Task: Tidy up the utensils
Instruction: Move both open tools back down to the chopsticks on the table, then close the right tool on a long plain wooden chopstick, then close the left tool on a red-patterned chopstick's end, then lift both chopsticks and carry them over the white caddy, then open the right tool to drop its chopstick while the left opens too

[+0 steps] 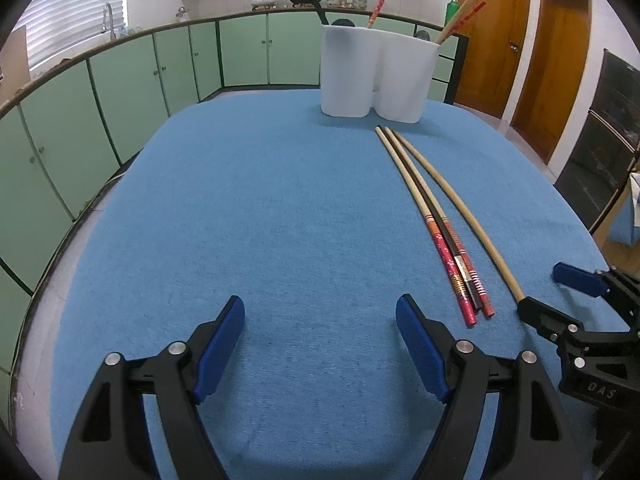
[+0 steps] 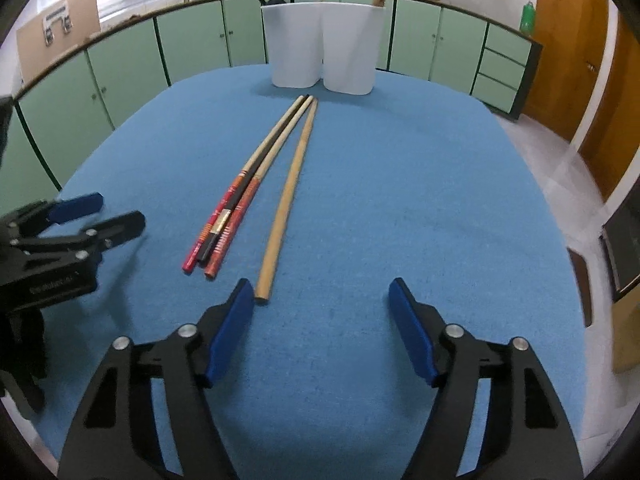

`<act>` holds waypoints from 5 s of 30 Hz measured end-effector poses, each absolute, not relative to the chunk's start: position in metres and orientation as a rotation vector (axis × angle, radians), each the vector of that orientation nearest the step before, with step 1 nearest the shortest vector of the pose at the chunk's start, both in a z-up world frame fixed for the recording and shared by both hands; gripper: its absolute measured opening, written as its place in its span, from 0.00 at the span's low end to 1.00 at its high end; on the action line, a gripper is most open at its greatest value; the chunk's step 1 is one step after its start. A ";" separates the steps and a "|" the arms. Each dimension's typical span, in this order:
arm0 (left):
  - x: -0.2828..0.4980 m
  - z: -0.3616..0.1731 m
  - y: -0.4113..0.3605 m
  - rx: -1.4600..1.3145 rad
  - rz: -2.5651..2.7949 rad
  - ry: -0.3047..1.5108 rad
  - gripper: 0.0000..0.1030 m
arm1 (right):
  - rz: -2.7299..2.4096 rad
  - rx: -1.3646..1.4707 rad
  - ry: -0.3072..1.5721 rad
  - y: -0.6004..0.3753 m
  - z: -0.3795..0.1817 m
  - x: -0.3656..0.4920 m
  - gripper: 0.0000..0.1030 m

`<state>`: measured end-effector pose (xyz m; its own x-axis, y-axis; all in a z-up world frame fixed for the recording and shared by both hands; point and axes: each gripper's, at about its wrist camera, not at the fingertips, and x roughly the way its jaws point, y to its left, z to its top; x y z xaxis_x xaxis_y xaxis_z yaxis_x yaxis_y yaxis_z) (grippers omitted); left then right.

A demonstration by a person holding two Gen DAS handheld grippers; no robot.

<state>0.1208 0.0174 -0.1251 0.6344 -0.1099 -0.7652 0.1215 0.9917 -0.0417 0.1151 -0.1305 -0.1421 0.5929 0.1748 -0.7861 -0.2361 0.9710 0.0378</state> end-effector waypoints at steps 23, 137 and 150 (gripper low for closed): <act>0.111 -0.123 -0.026 0.021 -0.280 0.879 0.74 | 0.212 -0.036 0.894 -0.147 -0.143 0.123 0.06; 0.312 0.103 -0.041 0.057 -0.266 0.411 0.06 | 0.352 -0.026 0.516 -0.149 0.098 0.347 0.06; 0.281 0.106 -0.017 0.021 -0.241 0.404 0.43 | 0.271 -0.006 0.455 -0.175 0.107 0.300 0.44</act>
<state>0.2807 -0.0166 0.1058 0.8916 -0.2279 -0.3913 0.2362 0.9713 -0.0277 0.2997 -0.1750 0.1066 0.8629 0.2569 -0.4352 -0.2597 0.9642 0.0542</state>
